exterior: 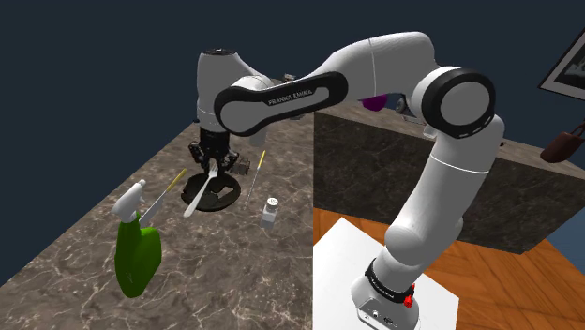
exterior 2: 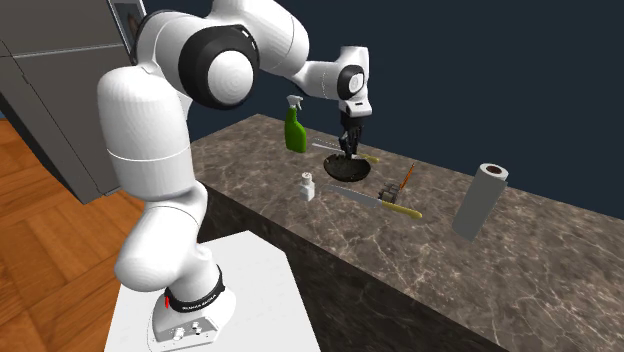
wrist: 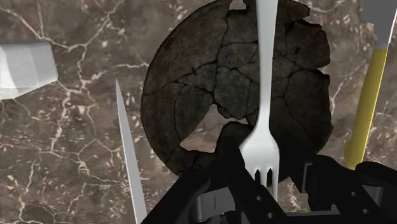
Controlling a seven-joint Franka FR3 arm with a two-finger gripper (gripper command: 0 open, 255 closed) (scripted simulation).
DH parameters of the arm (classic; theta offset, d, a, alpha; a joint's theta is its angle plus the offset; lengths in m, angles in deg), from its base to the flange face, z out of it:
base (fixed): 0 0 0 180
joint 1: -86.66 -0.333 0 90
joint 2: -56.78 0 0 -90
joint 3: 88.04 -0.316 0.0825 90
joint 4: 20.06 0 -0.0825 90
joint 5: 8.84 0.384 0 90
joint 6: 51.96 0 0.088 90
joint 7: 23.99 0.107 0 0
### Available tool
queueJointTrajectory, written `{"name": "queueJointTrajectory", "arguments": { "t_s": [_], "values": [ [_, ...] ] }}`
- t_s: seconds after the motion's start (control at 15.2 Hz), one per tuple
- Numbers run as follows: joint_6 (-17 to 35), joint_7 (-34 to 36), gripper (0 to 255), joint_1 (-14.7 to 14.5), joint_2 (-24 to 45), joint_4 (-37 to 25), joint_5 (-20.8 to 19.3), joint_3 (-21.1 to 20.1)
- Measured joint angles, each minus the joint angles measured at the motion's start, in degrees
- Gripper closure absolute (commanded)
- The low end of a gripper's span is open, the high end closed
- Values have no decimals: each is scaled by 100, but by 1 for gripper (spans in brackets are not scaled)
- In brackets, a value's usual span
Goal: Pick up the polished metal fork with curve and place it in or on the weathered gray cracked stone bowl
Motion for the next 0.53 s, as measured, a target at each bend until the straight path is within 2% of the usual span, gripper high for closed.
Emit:
{"name": "queueJointTrajectory", "arguments": {
  "t_s": [0.53],
  "values": [
    [493,200,255,-65,274,306,-269,76]
  ]
}}
